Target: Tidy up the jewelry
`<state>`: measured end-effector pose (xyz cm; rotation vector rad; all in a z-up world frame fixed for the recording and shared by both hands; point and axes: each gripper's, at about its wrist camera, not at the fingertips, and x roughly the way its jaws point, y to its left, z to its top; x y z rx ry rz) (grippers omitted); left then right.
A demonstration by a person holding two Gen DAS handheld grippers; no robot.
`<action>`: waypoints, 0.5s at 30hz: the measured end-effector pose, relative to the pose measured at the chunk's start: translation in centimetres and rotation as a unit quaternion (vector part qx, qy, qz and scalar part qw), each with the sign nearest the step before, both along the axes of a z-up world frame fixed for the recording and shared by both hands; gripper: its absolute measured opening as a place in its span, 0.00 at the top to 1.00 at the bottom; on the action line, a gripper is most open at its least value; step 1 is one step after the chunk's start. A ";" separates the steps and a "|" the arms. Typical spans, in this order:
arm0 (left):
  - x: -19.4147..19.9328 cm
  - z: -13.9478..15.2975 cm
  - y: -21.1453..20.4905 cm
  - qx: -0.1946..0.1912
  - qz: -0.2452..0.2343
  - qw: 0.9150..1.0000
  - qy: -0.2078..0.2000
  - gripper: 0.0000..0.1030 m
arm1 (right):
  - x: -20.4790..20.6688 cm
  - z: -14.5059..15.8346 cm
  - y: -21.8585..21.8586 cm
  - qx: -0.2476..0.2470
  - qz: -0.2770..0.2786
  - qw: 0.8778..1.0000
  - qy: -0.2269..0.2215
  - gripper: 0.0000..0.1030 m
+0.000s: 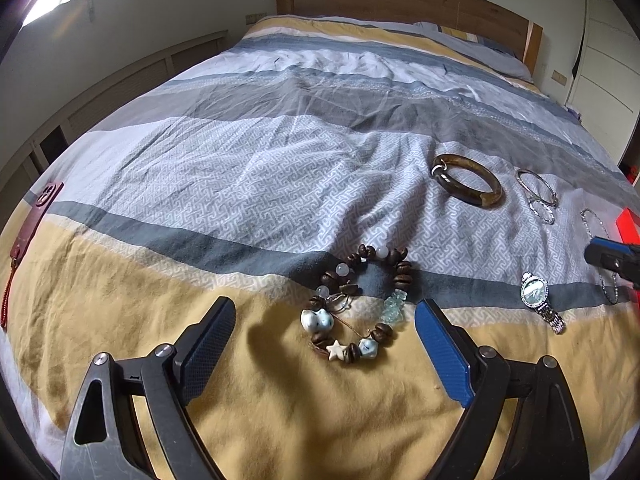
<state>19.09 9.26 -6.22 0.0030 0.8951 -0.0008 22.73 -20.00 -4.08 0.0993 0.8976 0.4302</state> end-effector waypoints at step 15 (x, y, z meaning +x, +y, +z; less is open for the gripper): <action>1.9 -2.1 0.1 -0.015 -0.004 1.000 0.021 0.12 | 6.8 -2.0 2.6 -0.004 -0.024 1.000 0.012 0.59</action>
